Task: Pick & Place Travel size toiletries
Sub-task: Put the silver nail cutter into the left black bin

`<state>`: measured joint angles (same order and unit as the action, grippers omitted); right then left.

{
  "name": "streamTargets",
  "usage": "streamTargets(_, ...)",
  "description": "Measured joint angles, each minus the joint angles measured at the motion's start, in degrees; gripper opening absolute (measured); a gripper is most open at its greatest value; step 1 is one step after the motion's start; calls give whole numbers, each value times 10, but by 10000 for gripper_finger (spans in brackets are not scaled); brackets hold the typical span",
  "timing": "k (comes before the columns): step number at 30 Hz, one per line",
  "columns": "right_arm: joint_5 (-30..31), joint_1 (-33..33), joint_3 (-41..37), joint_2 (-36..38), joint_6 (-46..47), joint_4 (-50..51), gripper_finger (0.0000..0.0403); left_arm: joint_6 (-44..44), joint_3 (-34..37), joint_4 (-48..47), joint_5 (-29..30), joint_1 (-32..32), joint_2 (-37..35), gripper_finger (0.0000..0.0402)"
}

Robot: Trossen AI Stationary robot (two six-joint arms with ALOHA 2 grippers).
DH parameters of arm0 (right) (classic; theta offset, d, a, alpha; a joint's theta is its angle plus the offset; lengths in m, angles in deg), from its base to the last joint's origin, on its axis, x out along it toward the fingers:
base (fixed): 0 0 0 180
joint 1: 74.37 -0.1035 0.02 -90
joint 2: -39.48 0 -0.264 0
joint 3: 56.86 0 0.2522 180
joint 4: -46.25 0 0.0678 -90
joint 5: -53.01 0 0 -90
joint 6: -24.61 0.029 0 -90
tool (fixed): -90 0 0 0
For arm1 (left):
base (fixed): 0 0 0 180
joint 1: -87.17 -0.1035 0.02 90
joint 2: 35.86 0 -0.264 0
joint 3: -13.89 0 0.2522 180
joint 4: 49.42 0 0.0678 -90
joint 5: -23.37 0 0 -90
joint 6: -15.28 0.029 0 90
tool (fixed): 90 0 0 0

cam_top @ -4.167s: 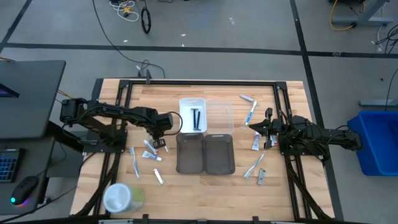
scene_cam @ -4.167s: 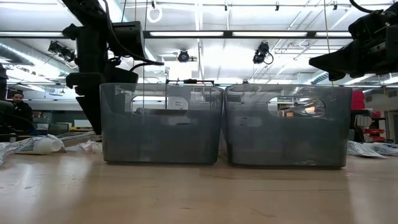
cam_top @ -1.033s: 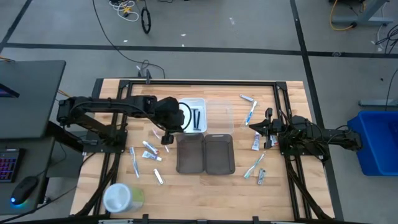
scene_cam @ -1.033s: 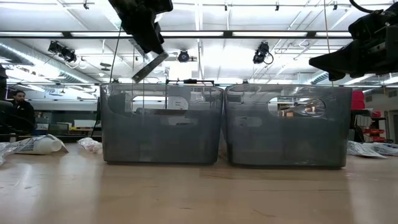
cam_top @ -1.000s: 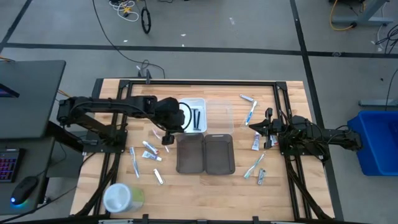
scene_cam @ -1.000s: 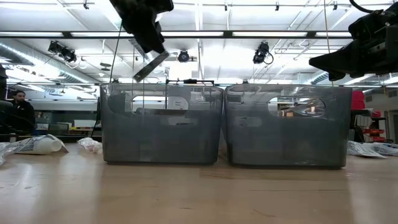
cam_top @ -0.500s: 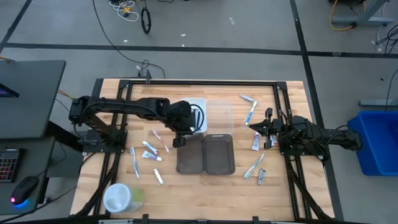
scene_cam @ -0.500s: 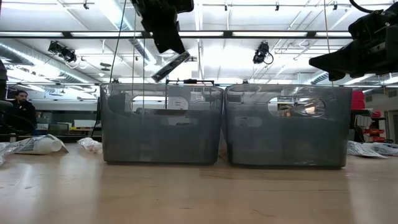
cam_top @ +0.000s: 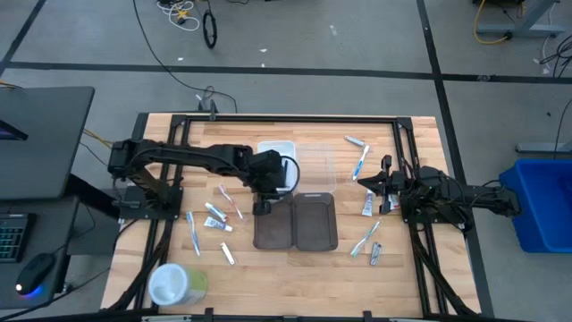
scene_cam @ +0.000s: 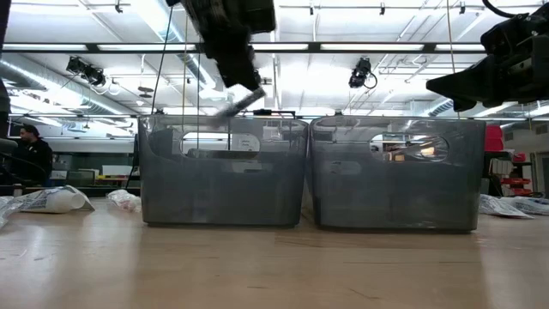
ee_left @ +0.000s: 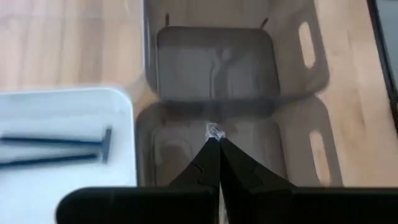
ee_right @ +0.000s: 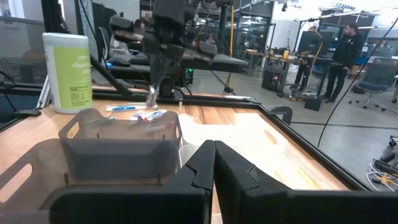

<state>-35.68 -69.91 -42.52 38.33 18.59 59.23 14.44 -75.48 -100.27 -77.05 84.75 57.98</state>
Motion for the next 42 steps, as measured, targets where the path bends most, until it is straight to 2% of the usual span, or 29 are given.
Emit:
streamTargets(2,1,0,0,-1,0,0,14,1,4,-22,-2,0,6,3)
streamTargets(9,-1,0,0,-7,0,-4,14,3,13,-3,-15,0,31,4)
streamTargets(42,-14,0,0,-16,0,2,13,-15,36,24,-34,5,28,4)
